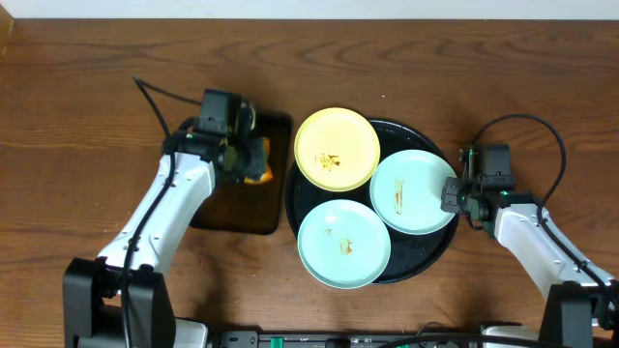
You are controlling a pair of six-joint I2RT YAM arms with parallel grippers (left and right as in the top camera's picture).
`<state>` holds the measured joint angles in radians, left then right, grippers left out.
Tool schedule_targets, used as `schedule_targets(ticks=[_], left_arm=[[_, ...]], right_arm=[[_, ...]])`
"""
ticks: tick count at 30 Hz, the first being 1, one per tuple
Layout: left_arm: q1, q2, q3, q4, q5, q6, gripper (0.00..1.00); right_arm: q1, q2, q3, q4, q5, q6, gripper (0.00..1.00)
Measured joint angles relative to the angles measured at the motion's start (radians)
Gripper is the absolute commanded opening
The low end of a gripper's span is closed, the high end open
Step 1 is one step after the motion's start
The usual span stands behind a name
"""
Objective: Clean dirty plates on tray and stack at the side
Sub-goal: 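Wipe the lower pale green plate with the sponge in the left gripper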
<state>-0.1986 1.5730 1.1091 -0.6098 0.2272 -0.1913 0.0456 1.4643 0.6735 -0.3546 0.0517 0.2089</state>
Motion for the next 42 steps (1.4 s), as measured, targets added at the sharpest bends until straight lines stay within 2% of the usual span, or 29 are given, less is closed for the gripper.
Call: schedule_targets(ticks=[10,16,23,34,42], left_arm=[[-0.239,0.000,0.048,0.154,0.015,-0.029,0.07],[-0.376,0.061,0.172,0.100,0.047,-0.041,0.07],[-0.435,0.224,0.326,0.091,0.169,-0.041,0.07],[-0.555,0.467,0.330,0.147,0.304,-0.040,0.08],[-0.598,0.529,0.330,0.206,0.344,-0.040,0.08]], right_arm=[[0.000,0.000,0.000,-0.002,-0.002,0.000,0.01],[0.000,0.000,0.001,-0.003,-0.002,0.000,0.01],[0.000,0.000,0.002,-0.011,-0.003,0.000,0.01],[0.000,0.000,0.004,-0.015,-0.003,0.000,0.01],[0.000,0.000,0.004,-0.016,-0.003,0.000,0.01]])
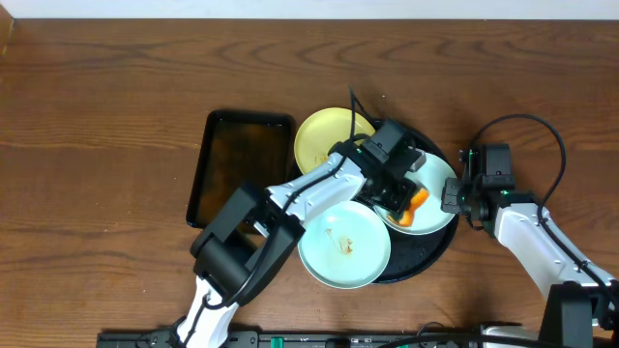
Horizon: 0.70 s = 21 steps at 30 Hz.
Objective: Clean dirty plates on tray and stack at the side
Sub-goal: 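Wipe the lower pale green plate with the sponge in the left gripper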
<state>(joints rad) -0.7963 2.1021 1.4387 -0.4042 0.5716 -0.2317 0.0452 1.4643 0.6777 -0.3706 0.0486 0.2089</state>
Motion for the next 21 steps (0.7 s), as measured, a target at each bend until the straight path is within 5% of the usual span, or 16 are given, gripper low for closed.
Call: schedule_targets(ticks=[14,21], left_arm=[[-0.020,0.008,0.009,0.074,-0.348,0.000,0.08],[-0.020,-0.002,0.012,0.060,-0.407,0.000,0.08]], right_arm=[[0.000,0.000,0.001,-0.011,-0.015,0.000,0.01],[0.000,0.000,0.003,-0.021,-0.016,0.001,0.02]])
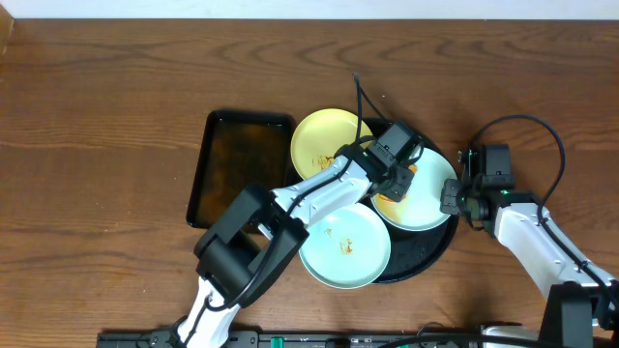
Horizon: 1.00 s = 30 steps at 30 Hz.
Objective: Clean dirty plates on tray and stack at the side
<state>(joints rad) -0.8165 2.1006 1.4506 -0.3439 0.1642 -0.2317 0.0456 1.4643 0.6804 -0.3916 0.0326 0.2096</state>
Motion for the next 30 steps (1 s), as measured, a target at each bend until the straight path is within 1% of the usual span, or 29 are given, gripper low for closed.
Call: schedule_targets(ticks=[4,9,13,17,22,29,30], left_arm=[[0.003,-0.046,-0.001,-0.050,-0.024,0.000,0.08],[0.015,-0.198,-0.001,-0.141,-0.052,0.000,0.08],[0.053,-0.298,0.004,-0.230,-0.072,0.000,0.07],[0.136,-0.322,0.005,-0.306,-0.084,0.000,0.08],[0.263,-0.323,0.005,-0.349,-0.095,0.000,0.07],[0.401,-0.324,0.005,-0.430,-0.097,0.000,0.07],[0.418,-0.324,0.005,-0.440,-0.097,0.000,0.07]], right_arm=[[0.000,0.000,0.001,-0.004,0.002,0.000,0.06],[0.000,0.000,0.001,-0.004,0.002,0.000,0.08],[0.000,0.000,0.002,-0.004,0.013,0.000,0.11],[0.000,0.000,0.002,-0.006,0.018,0.000,0.17],[0.000,0.002,0.001,-0.008,0.024,0.000,0.22],[0.000,0.007,-0.014,0.012,0.025,0.022,0.23],[0.000,0.013,-0.019,0.021,0.023,0.026,0.22]])
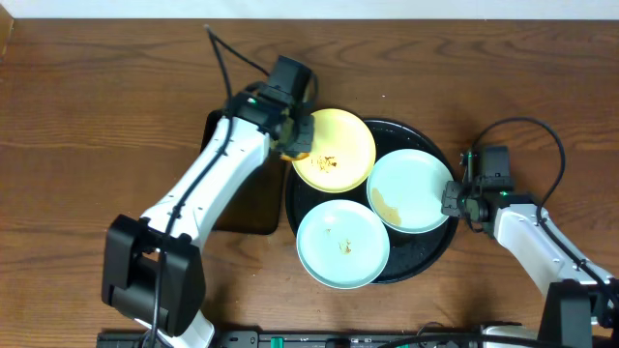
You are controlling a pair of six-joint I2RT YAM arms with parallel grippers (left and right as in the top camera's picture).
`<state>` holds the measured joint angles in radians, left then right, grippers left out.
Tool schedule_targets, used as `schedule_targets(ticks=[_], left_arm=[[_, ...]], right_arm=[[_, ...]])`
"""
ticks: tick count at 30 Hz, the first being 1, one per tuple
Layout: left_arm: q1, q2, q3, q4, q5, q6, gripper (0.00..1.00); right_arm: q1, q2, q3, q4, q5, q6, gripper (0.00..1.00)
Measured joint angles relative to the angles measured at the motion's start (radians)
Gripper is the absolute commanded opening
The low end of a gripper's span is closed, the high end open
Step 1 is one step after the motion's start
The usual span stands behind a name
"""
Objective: Clean dirty plates on tray and stack at the side
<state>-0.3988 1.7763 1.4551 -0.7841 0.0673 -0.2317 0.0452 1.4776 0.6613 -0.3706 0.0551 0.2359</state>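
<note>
Three plates lie on a round black tray [430, 247]. The yellow plate [338, 145] at the back carries a brown stain. A mint plate [414, 184] on the right shows a brownish smear at its lower left. The front mint plate [343, 242] has a small stain in its middle. My left gripper [294, 138] is shut on an orange sponge [298, 148] at the yellow plate's left rim. Pinching the right mint plate's right rim is my right gripper [453, 199], which is shut.
A black rectangular tray [259, 205] lies left of the round tray, partly under my left arm. Brown wooden table surrounds both trays. The right arm's cable loops above its wrist at the right.
My left gripper with the sponge has moved from the right mint plate to the yellow plate's left rim. The right mint plate now shows only a smear. The right gripper stayed put.
First my left gripper held the sponge over the rectangular tray, and all three plates had stains. Then the sponge was on the right mint plate at two moments, with my right gripper on its rim. Now the sponge is at the yellow plate.
</note>
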Motion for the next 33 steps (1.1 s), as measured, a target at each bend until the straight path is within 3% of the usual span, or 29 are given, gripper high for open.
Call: schedule_targets(ticks=[6,9,13,33], left_arm=[[0.095,0.000,0.000,-0.035,0.000,0.000,0.08],[0.130,0.000,0.000,-0.048,0.000,0.000,0.08],[0.147,0.000,-0.001,-0.051,-0.004,0.000,0.08],[0.146,-0.002,-0.007,-0.054,-0.003,0.000,0.08]], right_arm=[[-0.002,0.027,-0.009,0.026,-0.038,0.014,0.12],[-0.002,0.026,-0.008,0.036,-0.056,0.018,0.12],[-0.002,0.026,-0.008,0.040,-0.067,0.025,0.23],[-0.002,-0.035,-0.008,-0.071,-0.135,0.058,0.24]])
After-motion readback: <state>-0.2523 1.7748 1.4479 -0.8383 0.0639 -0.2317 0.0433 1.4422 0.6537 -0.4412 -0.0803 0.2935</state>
